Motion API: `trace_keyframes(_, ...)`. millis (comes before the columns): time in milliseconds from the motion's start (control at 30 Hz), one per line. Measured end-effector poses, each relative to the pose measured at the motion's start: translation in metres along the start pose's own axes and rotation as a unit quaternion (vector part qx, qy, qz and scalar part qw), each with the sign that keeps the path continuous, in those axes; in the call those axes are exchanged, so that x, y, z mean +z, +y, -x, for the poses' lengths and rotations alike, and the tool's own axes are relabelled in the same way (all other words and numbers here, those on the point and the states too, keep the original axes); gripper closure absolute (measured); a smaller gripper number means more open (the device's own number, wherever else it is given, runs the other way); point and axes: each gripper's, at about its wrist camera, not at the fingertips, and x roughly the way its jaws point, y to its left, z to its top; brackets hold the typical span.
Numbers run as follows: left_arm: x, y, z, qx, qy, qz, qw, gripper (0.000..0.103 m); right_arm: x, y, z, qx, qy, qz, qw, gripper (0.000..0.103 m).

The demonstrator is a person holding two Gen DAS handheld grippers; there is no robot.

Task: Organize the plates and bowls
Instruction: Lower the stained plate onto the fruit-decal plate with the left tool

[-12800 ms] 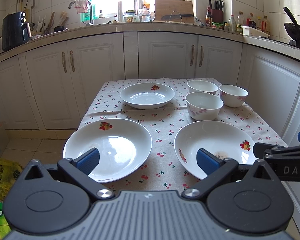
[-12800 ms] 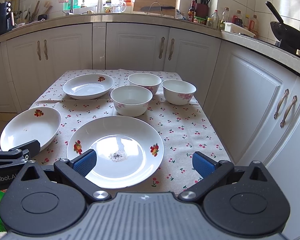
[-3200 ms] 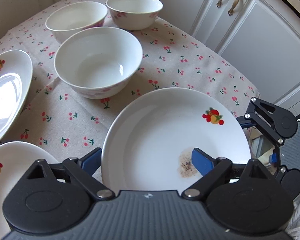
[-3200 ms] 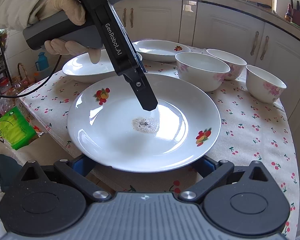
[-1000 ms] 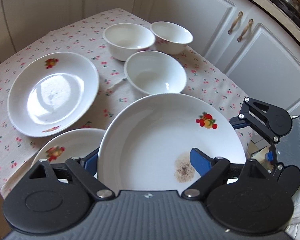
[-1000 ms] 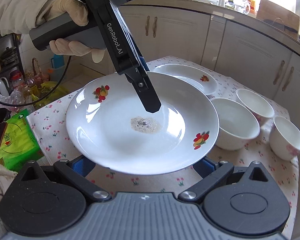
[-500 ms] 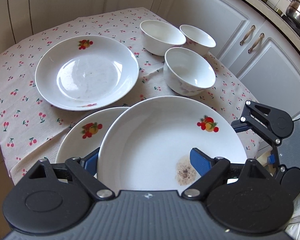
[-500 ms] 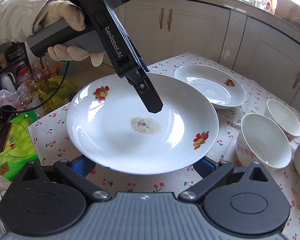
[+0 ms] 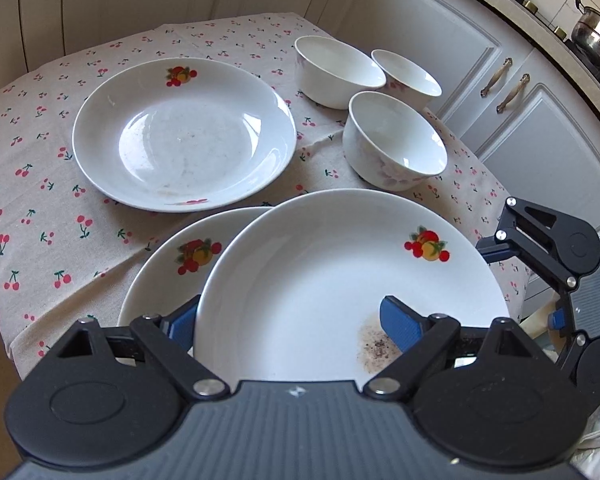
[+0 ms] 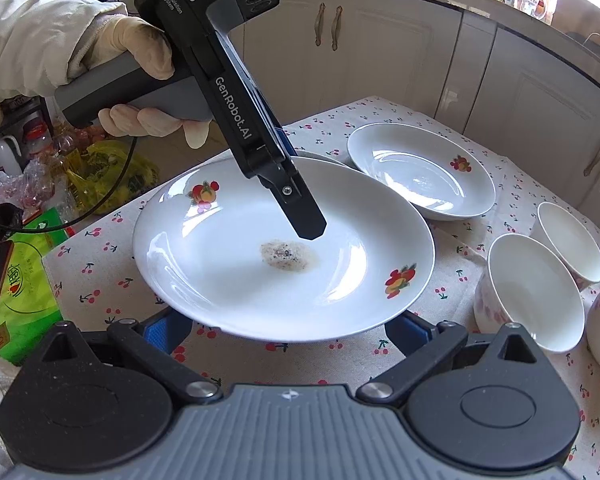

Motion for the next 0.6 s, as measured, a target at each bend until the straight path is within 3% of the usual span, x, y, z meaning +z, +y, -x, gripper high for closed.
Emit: trace_keyframes(600,0.001,0.004,-0.011,0.016,0.008,-0.002,0.9998,0.012,0.006,0.005,-0.001,-0.002,0.004,-0.002,1.0,0.0)
